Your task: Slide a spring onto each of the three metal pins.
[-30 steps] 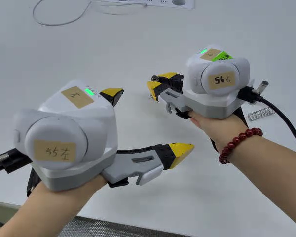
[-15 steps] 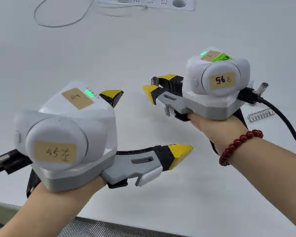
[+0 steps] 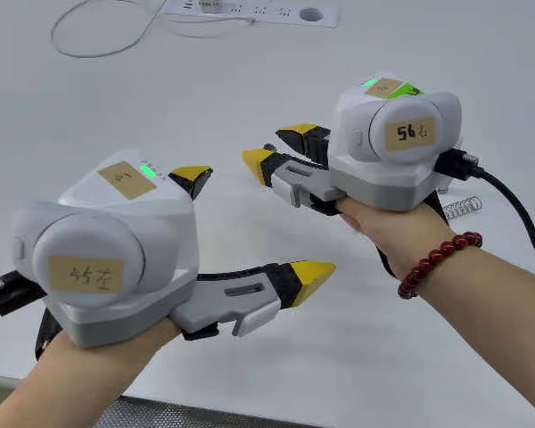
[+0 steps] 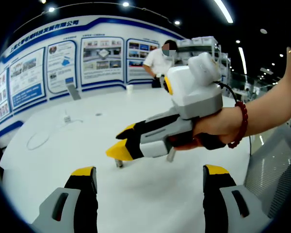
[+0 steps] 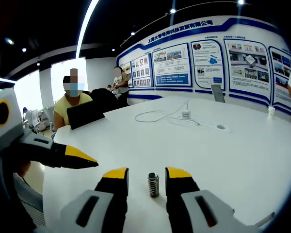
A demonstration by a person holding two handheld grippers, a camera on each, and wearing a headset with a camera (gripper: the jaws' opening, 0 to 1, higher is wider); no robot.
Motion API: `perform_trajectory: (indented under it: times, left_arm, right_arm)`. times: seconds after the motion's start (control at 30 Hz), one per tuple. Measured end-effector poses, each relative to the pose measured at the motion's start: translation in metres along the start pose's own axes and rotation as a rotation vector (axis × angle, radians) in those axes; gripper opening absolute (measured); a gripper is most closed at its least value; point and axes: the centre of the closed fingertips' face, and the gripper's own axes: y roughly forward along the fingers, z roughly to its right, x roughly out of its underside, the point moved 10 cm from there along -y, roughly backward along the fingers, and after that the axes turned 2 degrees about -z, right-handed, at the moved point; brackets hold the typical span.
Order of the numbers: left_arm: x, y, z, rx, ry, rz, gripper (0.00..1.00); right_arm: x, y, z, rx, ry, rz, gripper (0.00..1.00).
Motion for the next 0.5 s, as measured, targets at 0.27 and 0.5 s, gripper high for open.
perform_trajectory:
  times: [0.27,0.5]
  left_arm:
    - [-0.001,-0.001,-0.001,-0.005,-0.002,-0.001,0.92]
    - [-0.003,0.0,0.0,-0.001,0.009,-0.009,0.91]
  right_arm:
    - [-0.009,-0.016,0.0,0.007,0.001,0.013,0.39]
    - [-0.014,-0.033,0.005,0.023,0.003,0.007,0.46]
